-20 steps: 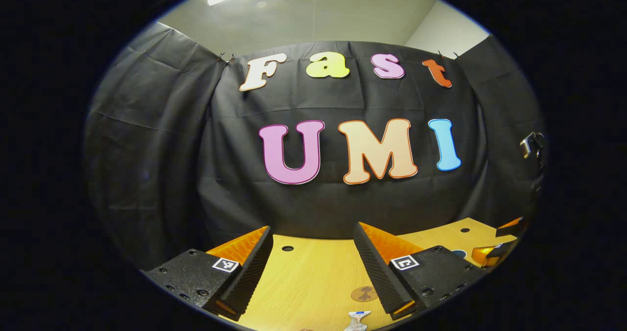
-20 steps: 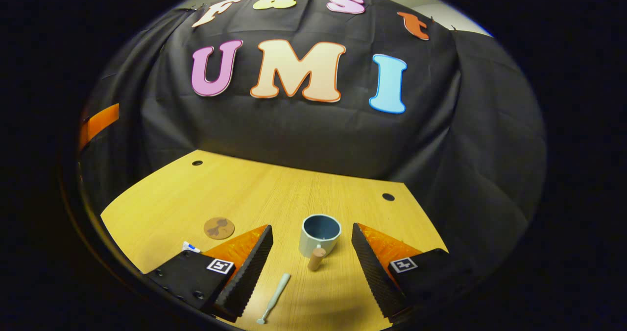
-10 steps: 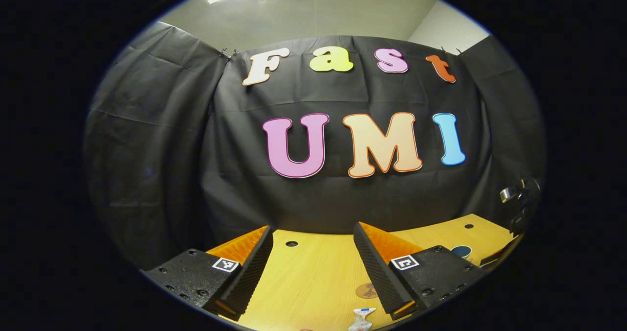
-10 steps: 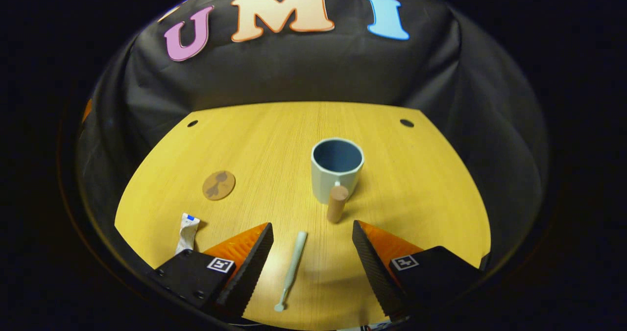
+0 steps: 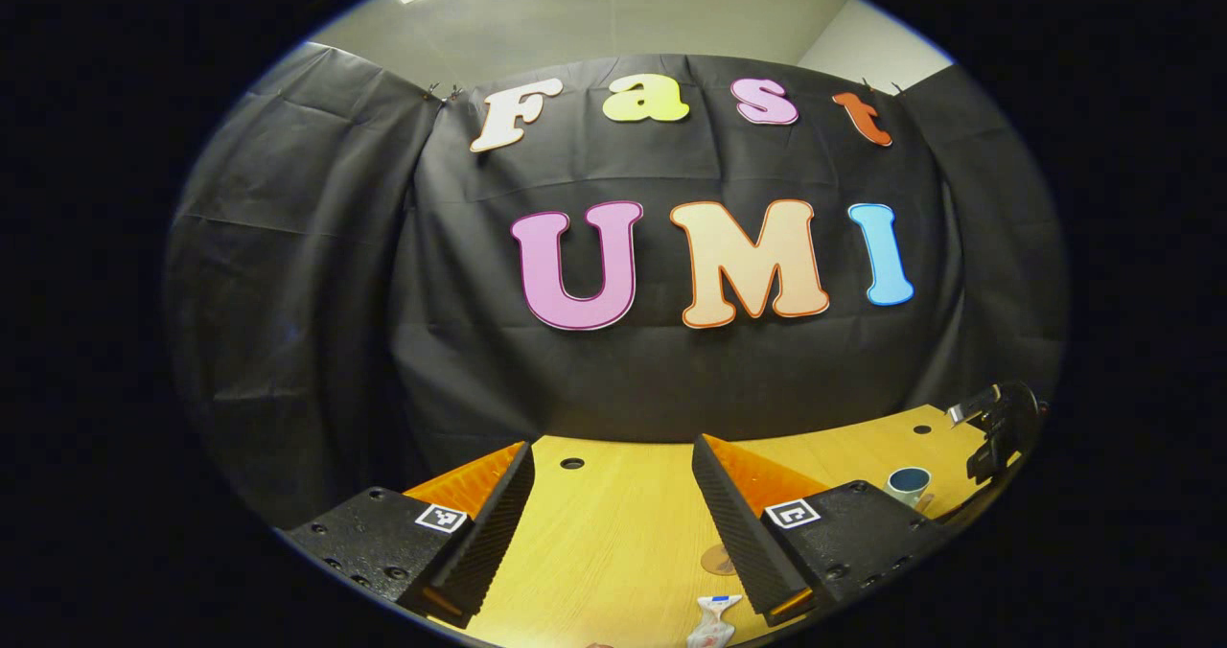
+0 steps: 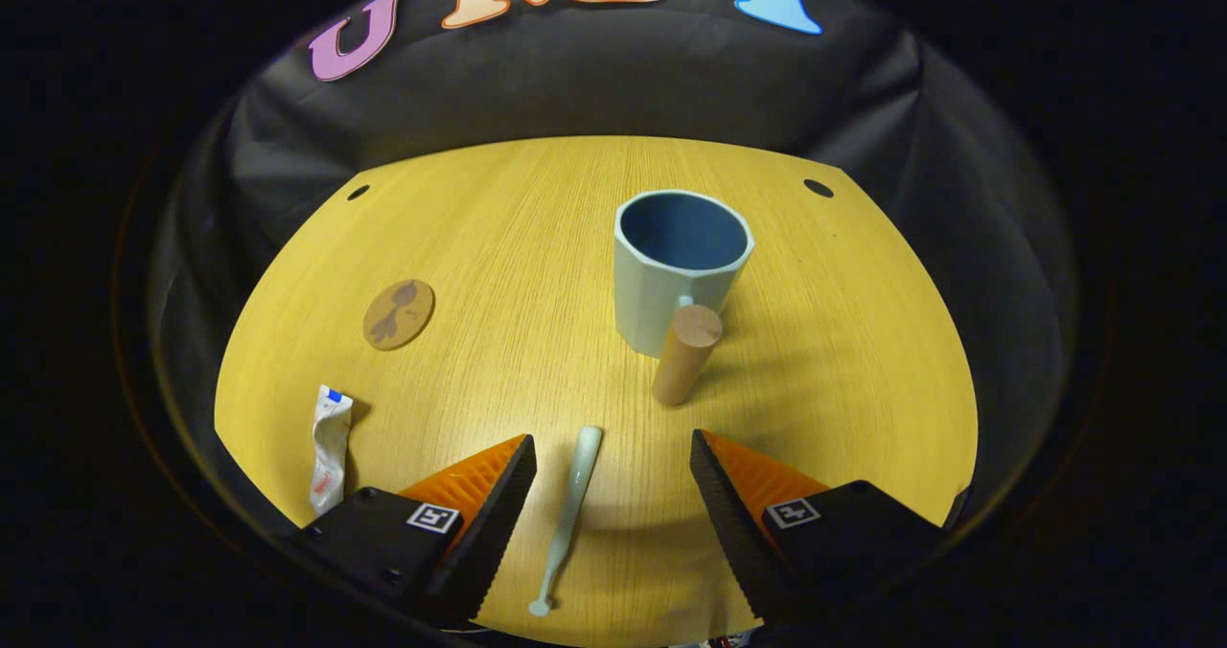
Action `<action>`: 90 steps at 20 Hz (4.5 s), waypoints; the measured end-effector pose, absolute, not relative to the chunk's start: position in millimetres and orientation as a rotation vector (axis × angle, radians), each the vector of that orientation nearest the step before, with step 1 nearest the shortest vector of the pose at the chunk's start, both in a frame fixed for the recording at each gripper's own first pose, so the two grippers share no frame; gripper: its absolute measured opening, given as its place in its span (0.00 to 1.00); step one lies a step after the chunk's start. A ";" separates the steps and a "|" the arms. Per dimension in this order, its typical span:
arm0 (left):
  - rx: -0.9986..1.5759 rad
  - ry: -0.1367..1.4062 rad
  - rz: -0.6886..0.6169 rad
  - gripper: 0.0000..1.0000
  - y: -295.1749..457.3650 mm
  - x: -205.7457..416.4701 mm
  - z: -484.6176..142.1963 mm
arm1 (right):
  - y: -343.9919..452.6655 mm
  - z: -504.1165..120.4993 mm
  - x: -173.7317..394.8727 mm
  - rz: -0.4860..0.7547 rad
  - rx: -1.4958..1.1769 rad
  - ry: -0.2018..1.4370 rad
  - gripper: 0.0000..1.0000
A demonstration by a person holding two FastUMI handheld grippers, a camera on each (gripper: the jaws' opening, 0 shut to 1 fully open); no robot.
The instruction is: Put the toothbrush and toothpaste on the desktop into the cup, then pick up the cup and place it on the coaster on the desktop.
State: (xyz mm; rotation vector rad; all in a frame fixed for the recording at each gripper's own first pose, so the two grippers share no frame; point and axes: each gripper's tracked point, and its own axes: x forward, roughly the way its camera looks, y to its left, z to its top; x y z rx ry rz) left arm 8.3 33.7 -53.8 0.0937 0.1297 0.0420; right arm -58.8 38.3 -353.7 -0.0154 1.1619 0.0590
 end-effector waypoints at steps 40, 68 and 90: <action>0.074 0.627 -0.201 0.98 -35.1 -38.8 -250.1 | 60.0 -382.4 -102.0 0.242 -0.032 1.293 0.07; 0.081 0.973 -0.268 0.63 -46.5 -85.3 -342.6 | 60.8 -382.4 -102.8 0.284 -0.071 1.275 0.08; -0.106 0.995 -0.416 0.00 -86.1 -92.9 -309.0 | 58.5 -337.7 -87.2 0.294 0.123 1.145 0.08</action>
